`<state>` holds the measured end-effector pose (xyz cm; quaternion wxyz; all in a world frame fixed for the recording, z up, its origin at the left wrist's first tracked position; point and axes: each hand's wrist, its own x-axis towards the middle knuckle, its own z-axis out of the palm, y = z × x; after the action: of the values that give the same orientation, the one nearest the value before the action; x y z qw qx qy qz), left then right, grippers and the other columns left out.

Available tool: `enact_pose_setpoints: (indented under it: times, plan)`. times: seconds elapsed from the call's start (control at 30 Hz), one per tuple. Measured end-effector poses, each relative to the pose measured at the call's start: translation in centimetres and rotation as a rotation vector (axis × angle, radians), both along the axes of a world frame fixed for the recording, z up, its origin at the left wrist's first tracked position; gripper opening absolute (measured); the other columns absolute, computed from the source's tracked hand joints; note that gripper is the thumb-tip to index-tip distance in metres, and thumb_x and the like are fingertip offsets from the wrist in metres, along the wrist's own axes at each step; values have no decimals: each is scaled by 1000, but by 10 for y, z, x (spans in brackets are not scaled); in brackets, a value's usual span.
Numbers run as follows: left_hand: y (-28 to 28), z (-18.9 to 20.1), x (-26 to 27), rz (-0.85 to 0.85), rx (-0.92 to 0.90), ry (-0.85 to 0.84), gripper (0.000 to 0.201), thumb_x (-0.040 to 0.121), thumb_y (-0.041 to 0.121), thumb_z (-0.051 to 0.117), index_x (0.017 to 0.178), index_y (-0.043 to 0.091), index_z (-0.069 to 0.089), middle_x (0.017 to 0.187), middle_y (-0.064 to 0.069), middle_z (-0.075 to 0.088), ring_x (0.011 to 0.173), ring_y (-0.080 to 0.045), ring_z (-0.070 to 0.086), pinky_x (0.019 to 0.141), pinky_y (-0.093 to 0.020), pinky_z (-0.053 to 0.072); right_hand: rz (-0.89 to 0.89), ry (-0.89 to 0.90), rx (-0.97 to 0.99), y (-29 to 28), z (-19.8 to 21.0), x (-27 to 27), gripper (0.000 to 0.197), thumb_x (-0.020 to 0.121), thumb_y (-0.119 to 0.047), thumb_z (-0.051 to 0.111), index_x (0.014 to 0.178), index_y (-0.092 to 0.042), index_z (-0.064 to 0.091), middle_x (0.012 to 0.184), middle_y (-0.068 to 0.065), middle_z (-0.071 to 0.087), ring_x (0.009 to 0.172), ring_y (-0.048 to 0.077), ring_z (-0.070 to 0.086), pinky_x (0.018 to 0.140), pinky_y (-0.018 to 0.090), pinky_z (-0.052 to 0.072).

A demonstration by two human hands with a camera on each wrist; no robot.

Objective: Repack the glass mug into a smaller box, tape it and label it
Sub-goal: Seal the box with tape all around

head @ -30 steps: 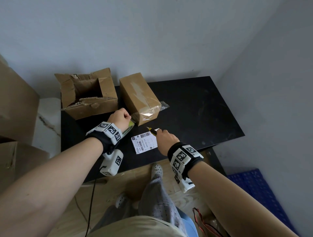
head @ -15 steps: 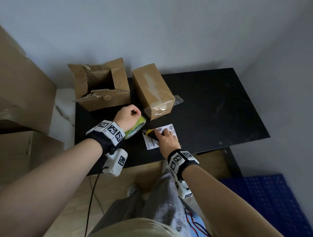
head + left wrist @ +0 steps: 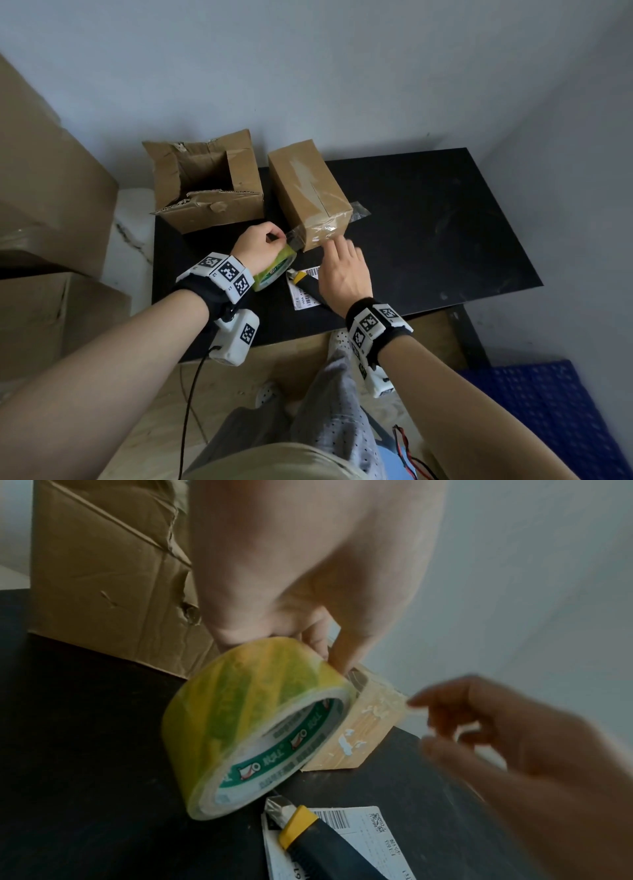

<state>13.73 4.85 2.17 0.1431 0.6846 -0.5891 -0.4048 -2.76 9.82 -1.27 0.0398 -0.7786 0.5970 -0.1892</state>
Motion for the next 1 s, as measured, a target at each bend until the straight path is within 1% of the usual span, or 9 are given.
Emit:
enact_pose_setpoints:
  times: [0.07,0.1,0.17,0.23,0.37,0.5,0.7,0.9,1.0]
  plan:
    - [0,1,1,-4,-12,9,17,93,21,53,108,15,61,95,-3,56,93,-21,56,79,-32,46,44,2,31,-13,14,2,55,74,-2,36,128,-4,50,131,14,53,120,30,51,99,37,41]
    - [0,1,2,-4,-21,9,17,93,21,54,107,15,61,94,-2,56,93,-21,57,80,-32,46,88,6,108,-19,19,1,64,76,3,38,139,-7,40,146,11,40,137,26,35,112,37,27]
    - [1,2,1,-9,-31,0,17,92,21,55,106,15,62,93,0,56,92,-19,56,80,-30,45,170,67,248,-29,25,-1,75,79,7,42,149,-11,23,158,4,18,147,18,9,119,33,2]
    - [2,4,1,-17,-35,-10,16,92,21,56,105,16,62,94,1,56,91,-17,55,80,-30,45,207,111,290,-34,27,-4,78,80,8,42,151,-14,17,159,0,11,147,13,2,116,27,-8]
    - [1,6,9,-64,-41,-109,14,91,20,56,101,14,65,96,-4,63,89,-19,58,77,-30,45,190,109,298,-38,24,-9,80,80,11,41,151,-15,15,160,-2,8,147,12,2,115,25,-9]
    - [6,-2,33,-95,12,-185,14,91,23,57,102,17,64,106,-7,61,103,-23,57,79,-30,42,198,87,327,-37,25,-9,84,79,13,41,151,-17,13,160,-3,5,147,10,-1,115,22,-10]
    - [19,-8,48,-149,12,-185,15,91,27,58,105,23,59,102,-2,56,92,-17,54,76,-31,43,174,55,305,-34,18,-4,85,77,14,44,151,-16,16,159,-2,8,147,12,1,118,26,-5]
    - [36,-8,49,-331,-22,-228,17,90,23,59,107,24,58,102,0,61,90,-18,60,75,-33,52,163,78,327,-34,17,-5,85,78,13,43,151,-18,13,160,-4,4,147,11,-1,121,32,1]
    - [50,-15,46,-429,-78,-315,20,90,28,58,110,26,56,101,0,64,89,-17,61,78,-37,53,158,79,331,-33,18,-4,84,79,12,44,151,-17,13,160,-4,5,147,12,0,121,33,2]
